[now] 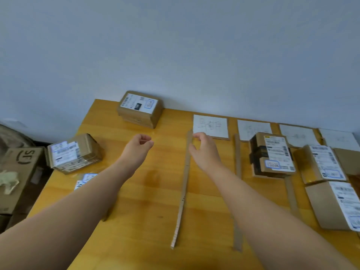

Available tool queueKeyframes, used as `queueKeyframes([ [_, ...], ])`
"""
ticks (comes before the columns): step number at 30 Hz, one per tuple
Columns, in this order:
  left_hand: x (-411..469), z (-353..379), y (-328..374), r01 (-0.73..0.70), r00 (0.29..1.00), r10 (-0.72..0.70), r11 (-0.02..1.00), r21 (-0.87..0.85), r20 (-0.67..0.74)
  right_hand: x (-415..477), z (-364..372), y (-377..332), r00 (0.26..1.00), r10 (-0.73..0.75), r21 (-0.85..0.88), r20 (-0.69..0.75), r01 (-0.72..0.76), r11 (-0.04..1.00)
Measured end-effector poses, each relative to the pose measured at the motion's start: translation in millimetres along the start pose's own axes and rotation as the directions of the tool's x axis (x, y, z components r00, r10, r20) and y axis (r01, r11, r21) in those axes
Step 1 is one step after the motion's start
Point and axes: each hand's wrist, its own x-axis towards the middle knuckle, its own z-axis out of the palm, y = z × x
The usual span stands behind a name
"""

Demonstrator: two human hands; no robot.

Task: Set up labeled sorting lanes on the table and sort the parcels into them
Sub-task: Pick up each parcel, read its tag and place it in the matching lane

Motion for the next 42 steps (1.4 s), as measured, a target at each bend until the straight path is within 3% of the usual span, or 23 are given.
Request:
queueKeyframes([
  [3, 15, -43, -20, -0.066, 0.991, 0.088, 0.976, 0.206, -0.097, 3, 32, -25, 0.999, -0.026, 0.018, 0.047, 0.026, 1.000],
  [7, 28, -102, -48, -0.018, 0.972, 0.131, 0.869, 0.494, -0.195, 3, 72, -54, 0.993, -0.040, 0.032, 0.113, 0.037, 0.999],
  [13, 37, -159, -87, 0.188, 0.967, -0.021, 0.730, 0.657, -0.253, 3, 121, -83, 0.974, -0.048, 0.012, 0.220, 0.046, 0.999],
  [17, 47, -180, -111, 0.269, 0.960, -0.163, 0.754, 0.599, -0.226, 5, 146, -95, 0.961, -0.043, -0.002, 0.272, 0.045, 0.999],
  [20, 57, -185, -122, 0.218, 0.976, -0.188, 0.787, 0.577, -0.113, 10, 158, -102, 0.962, -0.032, 0.000, 0.270, 0.033, 0.999],
  [25, 62, -164, -119, -0.017, 0.997, -0.034, 0.741, 0.672, 0.063, 15, 161, -95, 0.964, 0.019, -0.020, 0.264, -0.014, 1.000],
  [32, 61, -126, -107, -0.319, 0.936, 0.129, 0.706, 0.633, 0.327, 18, 152, -77, 0.966, 0.099, -0.003, 0.238, -0.101, 0.995],
  [36, 64, -118, -102, -0.258, 0.957, 0.133, 0.798, 0.545, 0.258, 21, 147, -70, 0.967, 0.123, 0.016, 0.224, -0.130, 0.991],
  [42, 76, -110, -101, -0.177, 0.966, 0.018, 0.774, 0.608, 0.258, 23, 148, -64, 0.958, 0.164, 0.079, 0.237, -0.187, 0.979],
])
